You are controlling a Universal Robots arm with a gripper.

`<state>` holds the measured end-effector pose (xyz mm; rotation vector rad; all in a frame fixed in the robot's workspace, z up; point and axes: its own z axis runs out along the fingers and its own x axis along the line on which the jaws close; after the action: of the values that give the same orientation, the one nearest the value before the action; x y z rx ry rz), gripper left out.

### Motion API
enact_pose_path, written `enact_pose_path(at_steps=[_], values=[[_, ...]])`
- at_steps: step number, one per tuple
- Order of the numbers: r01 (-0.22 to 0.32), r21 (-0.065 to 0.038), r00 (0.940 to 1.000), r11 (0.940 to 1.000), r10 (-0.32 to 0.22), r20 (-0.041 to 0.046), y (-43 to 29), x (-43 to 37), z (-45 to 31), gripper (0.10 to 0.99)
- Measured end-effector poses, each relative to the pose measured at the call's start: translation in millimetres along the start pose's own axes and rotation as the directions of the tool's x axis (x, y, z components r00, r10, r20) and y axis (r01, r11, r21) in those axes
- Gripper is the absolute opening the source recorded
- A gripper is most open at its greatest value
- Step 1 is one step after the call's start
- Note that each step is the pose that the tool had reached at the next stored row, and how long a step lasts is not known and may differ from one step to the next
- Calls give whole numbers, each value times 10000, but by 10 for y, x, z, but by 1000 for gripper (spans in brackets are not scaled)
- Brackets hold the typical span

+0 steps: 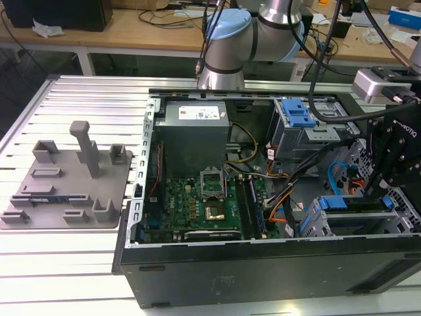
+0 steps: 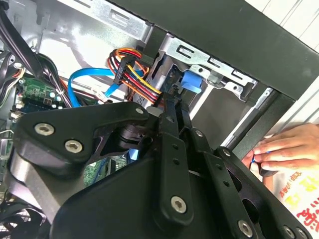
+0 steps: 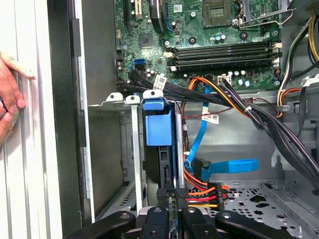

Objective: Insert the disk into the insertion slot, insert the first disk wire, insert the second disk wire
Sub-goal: 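Insert the first disk wire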

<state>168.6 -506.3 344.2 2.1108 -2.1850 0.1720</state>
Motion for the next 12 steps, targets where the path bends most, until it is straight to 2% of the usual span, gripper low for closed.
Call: enact_pose_path(at_steps=[12], values=[[0,0,10000,10000,0,0,0,-5,35,165]])
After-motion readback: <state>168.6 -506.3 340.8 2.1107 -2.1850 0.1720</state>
